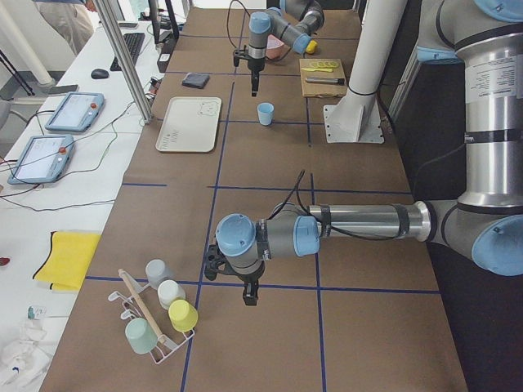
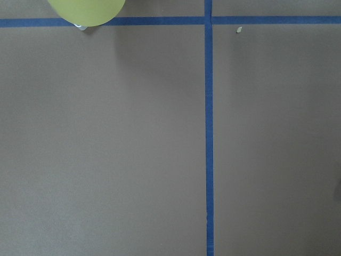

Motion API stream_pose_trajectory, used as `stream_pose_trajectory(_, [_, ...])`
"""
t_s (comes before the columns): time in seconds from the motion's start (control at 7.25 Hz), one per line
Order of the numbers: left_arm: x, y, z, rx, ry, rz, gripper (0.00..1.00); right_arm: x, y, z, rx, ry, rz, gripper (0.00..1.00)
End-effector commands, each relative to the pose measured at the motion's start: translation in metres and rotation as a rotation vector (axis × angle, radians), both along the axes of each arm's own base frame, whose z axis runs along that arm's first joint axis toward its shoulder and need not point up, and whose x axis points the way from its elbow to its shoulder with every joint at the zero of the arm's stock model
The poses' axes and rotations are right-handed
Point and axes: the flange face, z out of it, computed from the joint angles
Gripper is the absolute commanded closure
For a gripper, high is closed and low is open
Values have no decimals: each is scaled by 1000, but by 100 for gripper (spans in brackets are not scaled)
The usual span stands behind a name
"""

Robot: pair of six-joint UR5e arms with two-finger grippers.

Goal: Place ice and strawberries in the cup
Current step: 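Move the right gripper back over the pink bowl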

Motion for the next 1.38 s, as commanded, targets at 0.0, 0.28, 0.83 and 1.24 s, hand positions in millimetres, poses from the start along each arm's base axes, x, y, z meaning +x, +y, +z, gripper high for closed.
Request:
stream_pose_trajectory(0.0, [1,0,0,0,0,2,0,83,-21,57,52,1,-98,0])
stream_pose_trajectory(0.28, [1,0,-1,3,0,2,0,156,-15,119,141,43,-186,0])
stream_pose_trajectory(0.83, [1,-2,-3,21,0,2,0,301,24,239,169,101,-283,0])
stream_pose_trajectory(1.24, [2,-2,-2,25,0,5,0,340,59,311,119,78,-219,0])
